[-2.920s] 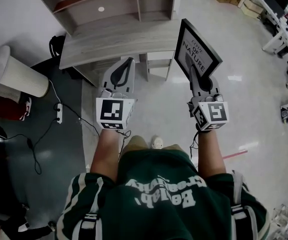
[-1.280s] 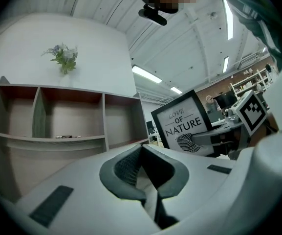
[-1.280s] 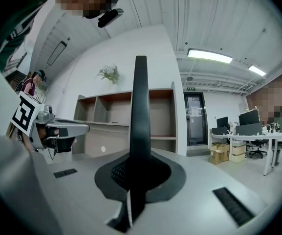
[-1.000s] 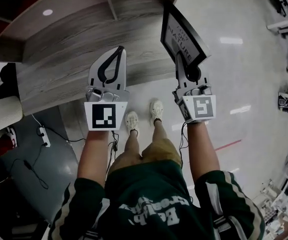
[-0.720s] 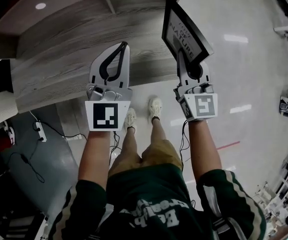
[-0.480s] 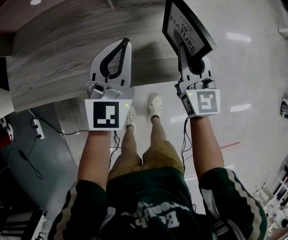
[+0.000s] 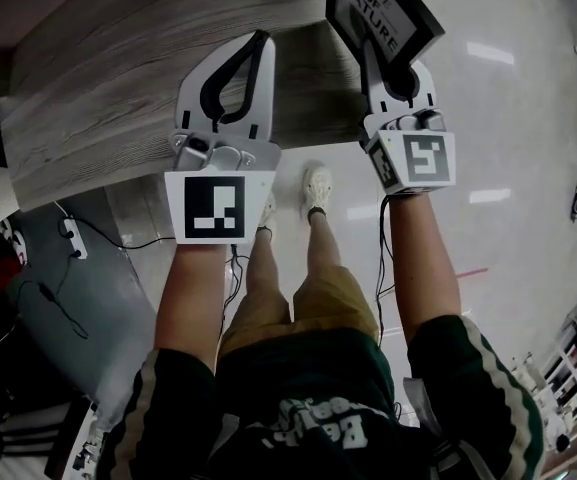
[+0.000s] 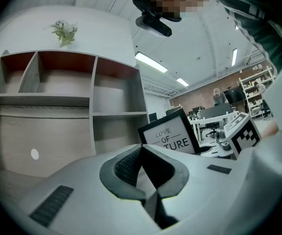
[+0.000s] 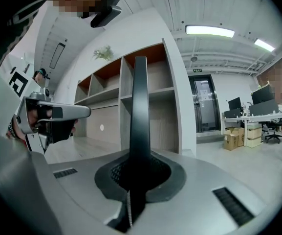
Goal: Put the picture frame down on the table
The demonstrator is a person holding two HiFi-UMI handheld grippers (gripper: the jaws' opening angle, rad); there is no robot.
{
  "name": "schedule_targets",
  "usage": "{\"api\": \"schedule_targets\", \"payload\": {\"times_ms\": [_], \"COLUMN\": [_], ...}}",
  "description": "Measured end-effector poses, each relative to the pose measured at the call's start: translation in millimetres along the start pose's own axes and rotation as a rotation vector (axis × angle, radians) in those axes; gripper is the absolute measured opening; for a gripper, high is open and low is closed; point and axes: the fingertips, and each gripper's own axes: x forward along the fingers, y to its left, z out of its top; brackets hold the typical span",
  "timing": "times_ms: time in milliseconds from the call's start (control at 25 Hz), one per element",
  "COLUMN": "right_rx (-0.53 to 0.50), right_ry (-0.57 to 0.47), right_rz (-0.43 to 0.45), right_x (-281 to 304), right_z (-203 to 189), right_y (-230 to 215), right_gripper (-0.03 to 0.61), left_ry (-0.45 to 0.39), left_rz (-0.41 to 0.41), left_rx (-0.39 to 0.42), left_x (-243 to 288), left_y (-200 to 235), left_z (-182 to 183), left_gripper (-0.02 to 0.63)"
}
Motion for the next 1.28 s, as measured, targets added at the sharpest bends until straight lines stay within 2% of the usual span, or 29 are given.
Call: {"api": "schedule_targets", "payload": {"times_ms": [80, 360, 680, 880, 920, 1000, 1040, 1160, 1280], "right_rx": [-0.012, -0.009, -0.027, -0.019, -0.02, -0.016, -0.013, -0.003, -0.003], "right_ry": [-0.027, -0.006, 0.092, 0.034, 0.037, 0.044, 0.046, 0.068, 0.058], "right_rz": [0.011, 0.042, 0.057, 0.107, 0.116, 0.125, 0.125, 0.109, 0.103], "right_x": [3.0, 7.4, 5.9, 7.4, 7.3, 7.7, 7.7, 5.3, 2.8], "right_z": [-2.7, -17.0, -35.5, -20.6, -20.7, -23.6, -25.6, -31.9, -31.9], "right_y": [-0.3, 4.2, 5.2, 9.7, 12.8, 17.2, 17.4, 14.4, 13.7], "right_gripper": [0.038, 0.038, 0.038, 0.041, 0.051, 0.135, 0.156, 0.171, 0.216], "left_ry": [0.005, 0.003, 0.022, 0.026, 0.024, 0.025, 0.026, 0.028, 0.028], "left_rz": [-0.003, 0.018, 0.009, 0.023, 0.025, 0.026, 0.025, 0.024, 0.03], "left_rx": [-0.001, -0.021, -0.015, -0.048, -0.052, -0.056, -0.055, -0.059, -0.066], "left_x": [-1.0, -5.5, -6.0, -3.5, -4.8, -7.2, -7.5, -6.4, -7.5], "left_y": [-1.5, 0.6, -3.9, -4.9, -4.4, -3.4, -3.5, -5.8, -6.1], "left_z": [-4.7, -12.0, -19.2, -17.7, -18.3, -21.3, -23.0, -27.2, -27.8], "left_gripper": [0.018, 0.018, 0.018, 0.018, 0.018, 0.018, 0.018, 0.018, 0.018]}}
